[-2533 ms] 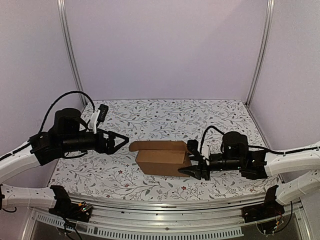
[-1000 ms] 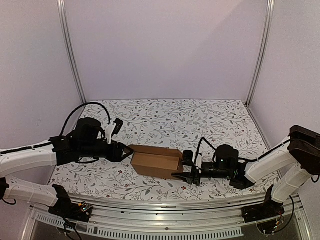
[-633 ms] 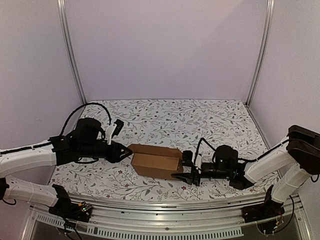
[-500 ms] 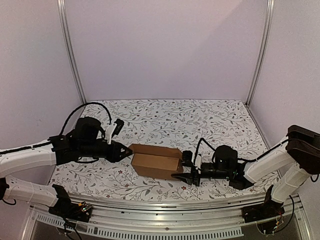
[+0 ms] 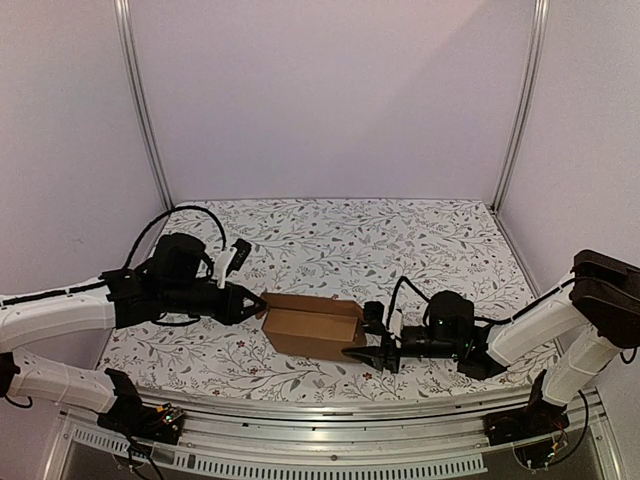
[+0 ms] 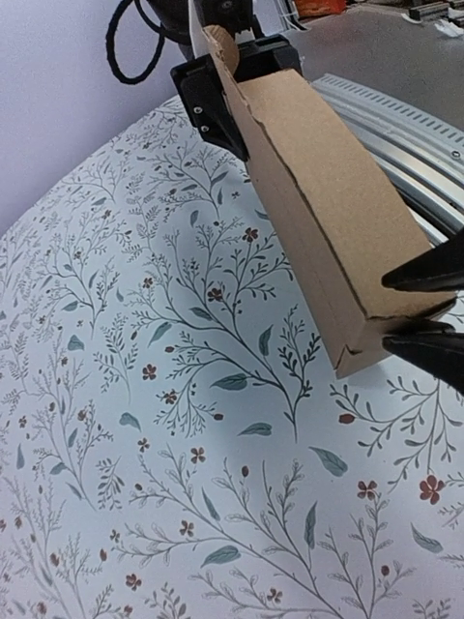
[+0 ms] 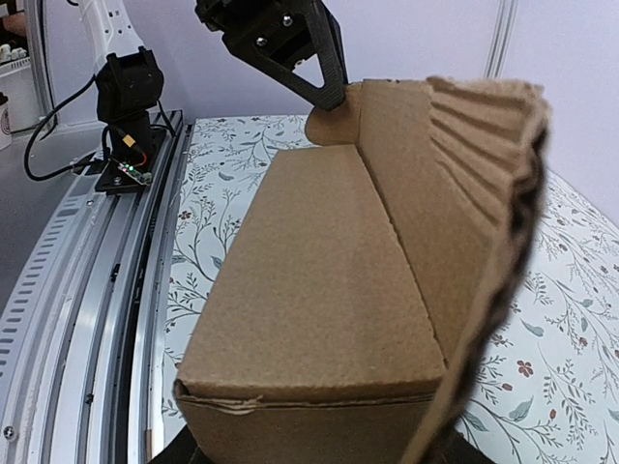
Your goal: Fold the paper box
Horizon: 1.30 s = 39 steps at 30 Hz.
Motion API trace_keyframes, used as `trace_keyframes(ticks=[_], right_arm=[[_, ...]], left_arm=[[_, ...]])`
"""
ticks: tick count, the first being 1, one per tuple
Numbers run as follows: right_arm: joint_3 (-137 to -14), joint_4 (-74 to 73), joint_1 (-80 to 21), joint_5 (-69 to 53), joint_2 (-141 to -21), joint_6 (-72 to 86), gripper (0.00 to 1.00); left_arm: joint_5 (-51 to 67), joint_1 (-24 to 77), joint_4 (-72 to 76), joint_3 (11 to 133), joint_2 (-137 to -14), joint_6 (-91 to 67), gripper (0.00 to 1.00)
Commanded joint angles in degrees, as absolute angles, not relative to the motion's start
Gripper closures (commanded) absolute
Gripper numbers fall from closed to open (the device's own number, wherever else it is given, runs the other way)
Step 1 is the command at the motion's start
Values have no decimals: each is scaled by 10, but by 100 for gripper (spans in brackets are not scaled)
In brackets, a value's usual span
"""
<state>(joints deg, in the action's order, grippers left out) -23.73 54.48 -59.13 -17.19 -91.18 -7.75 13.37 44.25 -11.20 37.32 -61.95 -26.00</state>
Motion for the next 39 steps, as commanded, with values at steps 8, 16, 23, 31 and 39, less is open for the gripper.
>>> trace_keyframes(ticks=[8, 16, 23, 31, 39], right_arm=[[-249, 554, -595, -158, -921, -76, 87], [-251, 557, -595, -153, -924, -75, 87], [-250, 588, -601, -130, -945, -71, 89], [-236, 695, -607, -101, -1001, -55, 89], [-224, 804, -608, -86, -1086, -38, 89]], left_arm=[[150, 448, -114, 397, -644, -285, 97], [153, 453, -109, 394, -655, -303, 100], [151, 459, -97, 386, -653, -319, 100], [135, 474, -63, 355, -653, -326, 100], [117, 486, -26, 322, -651, -322, 100]])
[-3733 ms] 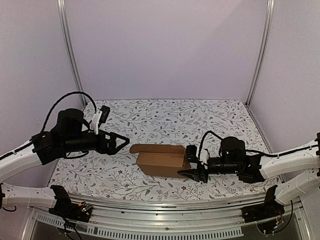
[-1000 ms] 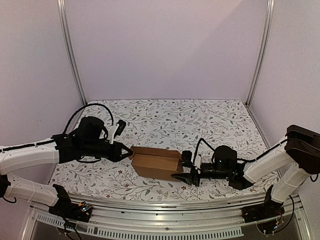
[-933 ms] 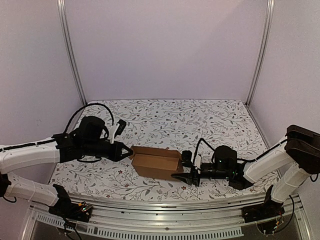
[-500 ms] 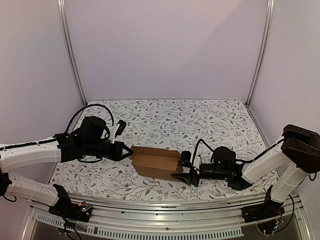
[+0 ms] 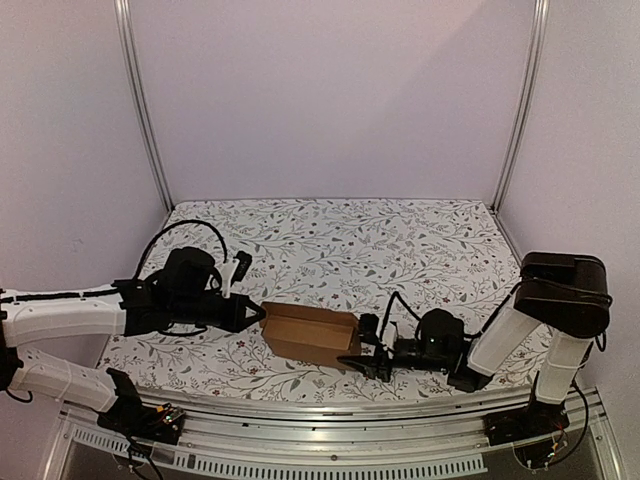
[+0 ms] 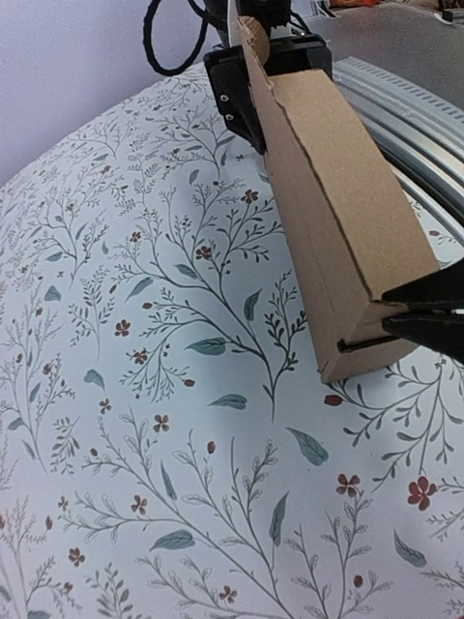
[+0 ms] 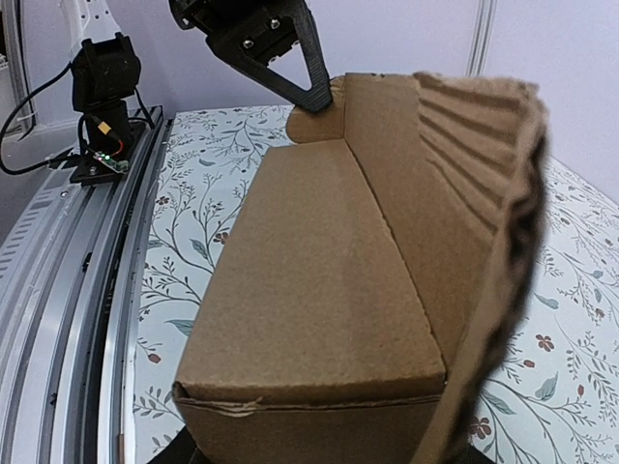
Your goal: Fold the paper box
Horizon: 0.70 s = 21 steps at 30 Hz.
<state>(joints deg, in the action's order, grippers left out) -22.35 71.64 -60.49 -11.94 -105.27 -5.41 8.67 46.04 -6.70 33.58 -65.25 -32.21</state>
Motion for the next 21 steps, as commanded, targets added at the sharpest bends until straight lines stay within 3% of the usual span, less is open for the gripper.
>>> trace_keyframes(ticks=[1, 12, 21], right_arm=[[-226, 804, -607, -86, -1090, -38, 89], [-239, 804, -608, -84, -1121, -38, 87], [-239, 805, -608, -75, -1124, -34, 75]], left_arm=[[114, 488, -26, 320, -651, -322, 100], [100, 498, -10, 295, -653, -326, 100], [93, 505, -10, 288, -647, -323, 100]])
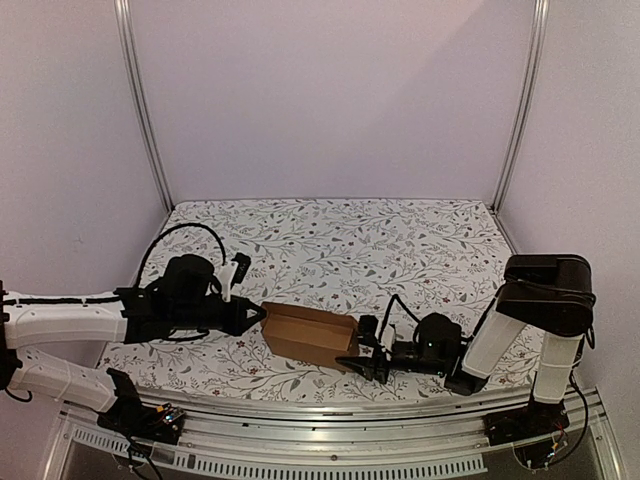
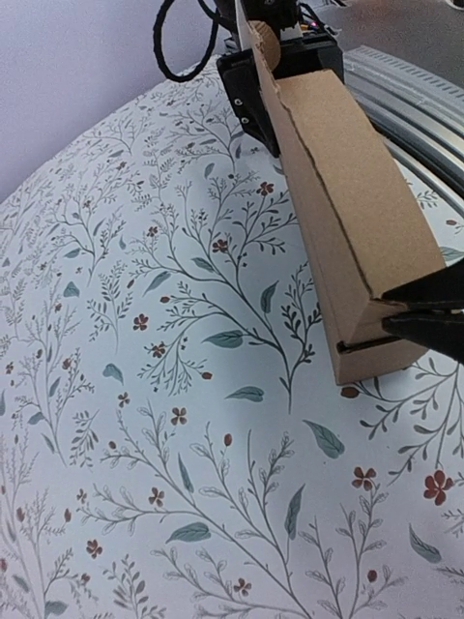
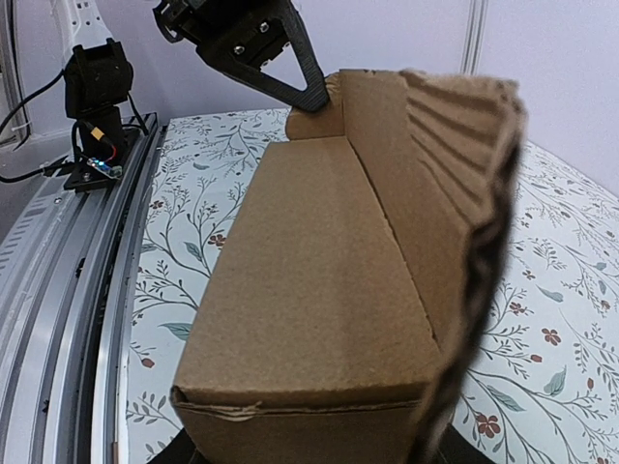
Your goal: Fold the paper box
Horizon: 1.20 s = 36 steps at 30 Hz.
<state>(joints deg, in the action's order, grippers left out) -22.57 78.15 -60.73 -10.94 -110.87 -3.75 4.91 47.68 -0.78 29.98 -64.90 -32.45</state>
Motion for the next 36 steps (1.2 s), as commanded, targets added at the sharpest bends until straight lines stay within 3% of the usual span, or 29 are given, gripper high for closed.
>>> trace_keyframes(ticks=[1, 8, 22, 30, 36], right_arm=[[-239, 805, -608, -73, -1124, -34, 73], [-237, 804, -608, -60, -1117, -33, 57], [-231, 804, -608, -34, -1086, -25, 41], [-224, 804, -608, -22, -1075, -27, 32], [-226, 802, -607, -26, -1080, -32, 33]], left_arm=[[91, 507, -10, 289, -646, -322, 100], [83, 510, -33, 302, -638, -315, 100], [66, 519, -47, 309, -634, -313, 100], [57, 523, -52, 314, -637, -314, 100], [52, 525, -57, 322, -644, -317, 100]])
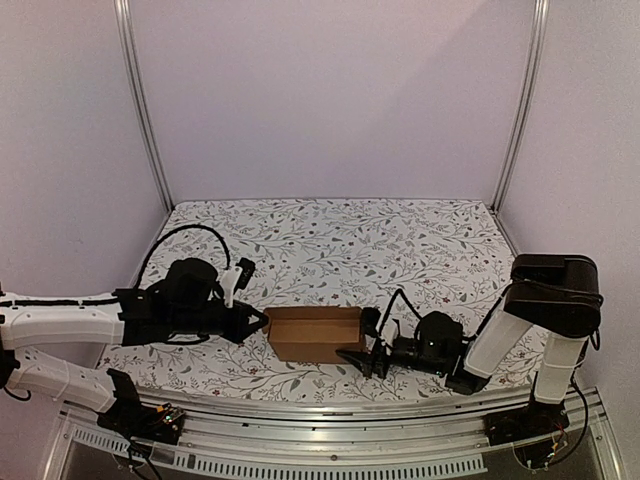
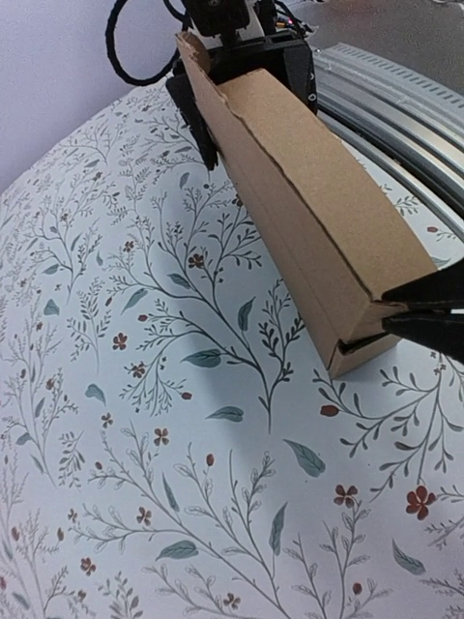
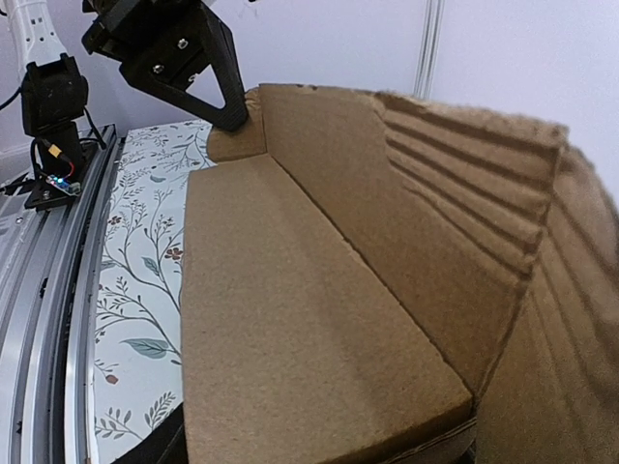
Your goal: Fold the paper box
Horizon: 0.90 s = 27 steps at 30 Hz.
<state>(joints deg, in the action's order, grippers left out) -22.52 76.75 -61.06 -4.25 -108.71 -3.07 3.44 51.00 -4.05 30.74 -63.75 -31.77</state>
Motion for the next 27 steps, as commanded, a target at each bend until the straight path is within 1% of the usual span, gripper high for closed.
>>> trace_keyframes(ticks=[1, 8, 14, 22, 27], right_arm=[[-226, 802, -608, -30, -1081, -31, 35], [-225, 803, -608, -44, -1083, -27, 46], [-222, 802, -610, -40, -1080, -25, 48], [-228, 804, -632, -4, -1089, -36, 50], [-233, 804, -640, 23, -1099, -40, 53]], left_arm=[[52, 525, -58, 325, -645, -318, 100], [52, 526, -69, 346, -650, -330, 100], [55, 526, -74, 355, -663, -341, 100], [57, 526, -77, 365, -683, -351, 100], [58, 527, -87, 373, -695, -360, 100]])
